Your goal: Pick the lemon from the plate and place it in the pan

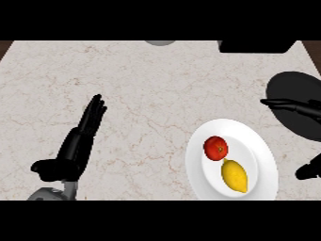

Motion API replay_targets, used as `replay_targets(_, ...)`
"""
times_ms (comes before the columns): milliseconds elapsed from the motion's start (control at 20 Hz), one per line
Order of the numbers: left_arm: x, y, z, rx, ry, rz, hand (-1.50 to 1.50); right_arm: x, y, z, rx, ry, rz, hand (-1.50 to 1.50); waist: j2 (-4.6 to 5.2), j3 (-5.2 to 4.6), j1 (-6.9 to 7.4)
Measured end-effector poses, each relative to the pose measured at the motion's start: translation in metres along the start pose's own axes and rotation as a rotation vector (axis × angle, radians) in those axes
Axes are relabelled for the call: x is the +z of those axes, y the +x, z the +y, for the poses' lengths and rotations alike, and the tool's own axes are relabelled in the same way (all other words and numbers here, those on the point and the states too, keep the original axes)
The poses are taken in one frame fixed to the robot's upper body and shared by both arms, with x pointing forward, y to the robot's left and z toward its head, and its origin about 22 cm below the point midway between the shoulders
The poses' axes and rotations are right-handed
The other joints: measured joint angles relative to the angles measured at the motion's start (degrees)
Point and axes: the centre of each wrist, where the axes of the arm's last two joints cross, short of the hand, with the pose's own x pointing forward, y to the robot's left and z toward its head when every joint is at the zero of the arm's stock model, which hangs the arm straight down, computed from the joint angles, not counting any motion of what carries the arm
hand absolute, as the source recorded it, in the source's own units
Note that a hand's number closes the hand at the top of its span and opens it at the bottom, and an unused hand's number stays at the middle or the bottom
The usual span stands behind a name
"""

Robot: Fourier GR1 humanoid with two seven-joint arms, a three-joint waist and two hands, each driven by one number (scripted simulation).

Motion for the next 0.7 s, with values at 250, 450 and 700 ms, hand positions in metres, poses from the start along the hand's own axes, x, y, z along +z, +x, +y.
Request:
replay_targets(250, -0.003, -0.003, 0.001, -0.006, -0.004, -0.002, 0.00, -0.028, 0.017, 0.001, 0.135, 0.155, 0.054, -1.50, -0.09, -0.06, 0.06)
replay_targets(450, 0.001, -0.005, 0.002, -0.006, -0.005, 0.004, 0.00, -0.049, 0.026, 0.023, 0.259, 0.319, 0.095, -1.50, -0.17, -0.07, 0.18)
replay_targets(700, 0.001, -0.007, -0.001, -0.006, -0.002, 0.001, 0.00, -0.066, 0.024, 0.057, 0.409, 0.480, 0.140, -1.50, -0.15, -0.07, 0.11)
